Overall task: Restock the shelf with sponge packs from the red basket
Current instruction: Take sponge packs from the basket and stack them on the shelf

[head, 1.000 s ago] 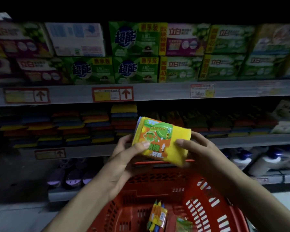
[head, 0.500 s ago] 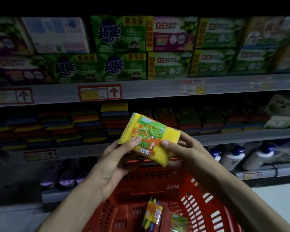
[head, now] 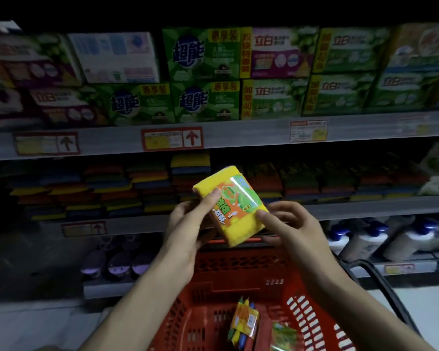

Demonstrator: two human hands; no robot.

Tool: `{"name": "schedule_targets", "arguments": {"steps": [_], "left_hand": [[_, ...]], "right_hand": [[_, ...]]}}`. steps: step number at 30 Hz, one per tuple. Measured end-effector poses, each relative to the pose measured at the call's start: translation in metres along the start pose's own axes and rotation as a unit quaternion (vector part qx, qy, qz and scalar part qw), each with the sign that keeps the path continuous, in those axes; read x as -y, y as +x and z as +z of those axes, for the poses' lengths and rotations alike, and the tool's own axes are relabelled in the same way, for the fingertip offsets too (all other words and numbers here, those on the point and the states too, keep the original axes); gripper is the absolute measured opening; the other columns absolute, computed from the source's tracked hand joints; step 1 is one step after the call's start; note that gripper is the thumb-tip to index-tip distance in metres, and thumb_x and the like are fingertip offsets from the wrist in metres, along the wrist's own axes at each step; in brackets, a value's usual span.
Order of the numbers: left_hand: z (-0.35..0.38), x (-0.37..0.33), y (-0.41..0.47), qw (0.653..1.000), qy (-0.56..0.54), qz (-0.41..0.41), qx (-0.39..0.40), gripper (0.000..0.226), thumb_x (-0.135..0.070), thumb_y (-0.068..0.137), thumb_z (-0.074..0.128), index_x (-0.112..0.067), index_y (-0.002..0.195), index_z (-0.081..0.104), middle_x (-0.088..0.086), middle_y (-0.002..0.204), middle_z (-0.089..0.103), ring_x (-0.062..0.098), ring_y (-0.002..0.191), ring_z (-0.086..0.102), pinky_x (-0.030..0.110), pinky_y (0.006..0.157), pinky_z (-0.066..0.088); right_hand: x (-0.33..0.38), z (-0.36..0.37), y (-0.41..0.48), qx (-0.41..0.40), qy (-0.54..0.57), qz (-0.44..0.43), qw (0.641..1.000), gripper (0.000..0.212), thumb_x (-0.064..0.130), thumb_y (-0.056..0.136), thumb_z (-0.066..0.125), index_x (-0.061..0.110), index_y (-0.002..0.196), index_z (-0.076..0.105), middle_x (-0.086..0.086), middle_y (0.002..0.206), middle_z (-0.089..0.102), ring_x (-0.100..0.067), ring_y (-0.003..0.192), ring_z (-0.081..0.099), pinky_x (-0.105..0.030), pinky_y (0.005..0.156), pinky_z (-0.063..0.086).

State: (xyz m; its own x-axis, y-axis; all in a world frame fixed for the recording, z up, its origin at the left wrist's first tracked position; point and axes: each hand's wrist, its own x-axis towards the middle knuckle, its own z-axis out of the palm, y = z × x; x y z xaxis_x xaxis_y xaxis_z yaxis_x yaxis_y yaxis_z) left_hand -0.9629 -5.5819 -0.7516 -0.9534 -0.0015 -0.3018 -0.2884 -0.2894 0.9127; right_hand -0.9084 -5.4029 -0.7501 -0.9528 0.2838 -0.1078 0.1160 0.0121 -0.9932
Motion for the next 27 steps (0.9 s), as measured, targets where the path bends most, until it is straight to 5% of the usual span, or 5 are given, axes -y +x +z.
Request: {"name": "schedule_targets", "arguments": {"steps": [4,11,18,21,27], "left_hand": [[0.002,0.004,0.005,0.999,0.040,0.020,-0.017,0.072,-0.052,0.054,0.094,-0.018,0.114,0.072,0.001,0.100,0.081,0.019,0.096,0.077,0.047,0.098,0.057],[0.003,0.006,0.006,0.996,0.057,0.061,0.006,0.048,-0.053,0.075,0.078,-0.022,0.112,0.076,-0.001,0.110,0.079,0.021,0.110,0.072,0.053,0.108,0.049],[-0.002,0.015,-0.016,0.986,0.117,0.116,-0.016,0.021,-0.025,0.094,0.071,-0.028,0.115,0.073,-0.017,0.098,0.078,-0.002,0.097,0.072,0.030,0.091,0.057],[0.002,0.022,-0.024,0.983,0.137,0.118,0.013,0.027,-0.020,0.096,0.069,-0.027,0.122,0.069,-0.026,0.093,0.076,-0.008,0.094,0.070,0.028,0.092,0.057],[0.007,0.031,-0.025,0.980,0.162,0.119,0.014,0.052,-0.027,0.096,0.070,-0.031,0.146,0.055,-0.009,0.115,0.076,0.001,0.108,0.069,0.032,0.102,0.053]], "right_hand": [[-0.007,0.002,-0.002,-0.006,0.017,0.028,0.999,0.024,0.024,0.089,0.076,0.005,0.101,0.069,-0.012,0.091,0.073,-0.009,0.068,0.069,-0.020,0.059,0.055],[-0.010,0.004,0.001,-0.002,0.148,0.096,0.984,0.023,0.008,0.086,0.077,-0.004,0.105,0.069,-0.021,0.094,0.078,-0.025,0.081,0.077,-0.022,0.065,0.060],[-0.005,0.007,0.010,-0.018,0.284,0.122,0.951,0.027,0.006,0.089,0.072,-0.005,0.113,0.067,-0.020,0.101,0.078,-0.024,0.087,0.077,-0.025,0.075,0.064],[-0.007,0.007,0.013,-0.016,0.262,0.096,0.960,0.025,0.011,0.090,0.073,0.000,0.111,0.070,-0.016,0.103,0.078,-0.021,0.094,0.077,-0.028,0.079,0.060],[-0.014,0.015,0.012,-0.070,0.080,-0.044,0.993,0.012,0.023,0.090,0.075,0.012,0.095,0.075,-0.003,0.094,0.078,-0.014,0.095,0.074,-0.035,0.087,0.059]]}}
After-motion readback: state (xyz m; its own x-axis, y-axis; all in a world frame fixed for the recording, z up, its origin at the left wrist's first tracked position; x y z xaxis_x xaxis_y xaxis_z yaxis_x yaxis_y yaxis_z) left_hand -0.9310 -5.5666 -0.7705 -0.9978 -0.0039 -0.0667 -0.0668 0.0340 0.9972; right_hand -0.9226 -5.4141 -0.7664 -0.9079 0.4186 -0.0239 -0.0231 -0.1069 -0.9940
